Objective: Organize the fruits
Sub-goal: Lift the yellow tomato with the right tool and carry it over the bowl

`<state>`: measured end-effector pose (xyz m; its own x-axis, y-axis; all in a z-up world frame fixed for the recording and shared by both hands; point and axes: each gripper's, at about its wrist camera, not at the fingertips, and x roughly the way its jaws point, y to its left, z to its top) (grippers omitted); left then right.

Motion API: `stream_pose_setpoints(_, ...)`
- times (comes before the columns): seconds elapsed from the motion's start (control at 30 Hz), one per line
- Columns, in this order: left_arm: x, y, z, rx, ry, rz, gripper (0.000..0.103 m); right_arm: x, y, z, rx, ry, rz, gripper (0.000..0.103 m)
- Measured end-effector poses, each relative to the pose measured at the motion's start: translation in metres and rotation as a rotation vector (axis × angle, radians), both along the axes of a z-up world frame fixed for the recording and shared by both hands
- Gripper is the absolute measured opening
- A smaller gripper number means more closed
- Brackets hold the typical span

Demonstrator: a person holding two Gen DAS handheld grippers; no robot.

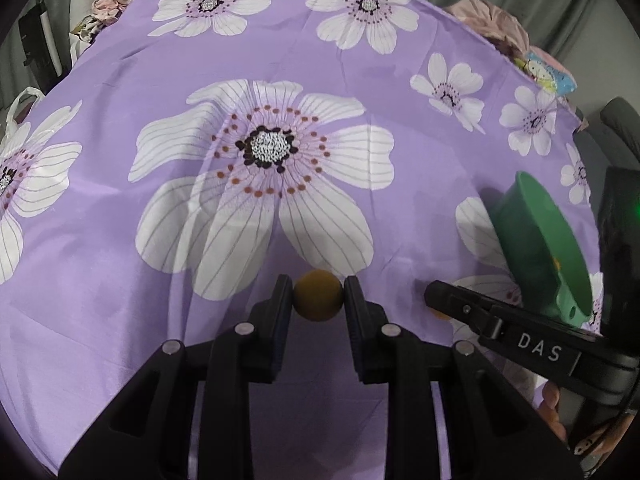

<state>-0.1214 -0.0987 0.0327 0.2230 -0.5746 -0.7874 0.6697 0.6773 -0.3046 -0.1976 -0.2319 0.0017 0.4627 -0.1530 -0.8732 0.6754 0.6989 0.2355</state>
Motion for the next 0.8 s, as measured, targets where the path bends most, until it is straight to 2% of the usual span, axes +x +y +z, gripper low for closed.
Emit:
stream_pose_setpoints(0.23, 0.000, -0.004, -0.013, 0.065, 0.006, 0.006, 0.026, 0.001, -0.001, -0.008, -0.021, 0.034, -0.012, 0.030)
stream_pose_setpoints(0.8, -0.005, -0.007, -0.015, 0.083, -0.025, -0.002, 0.026, 0.003, 0.005, -0.008, -0.064, 0.042, 0.013, 0.030)
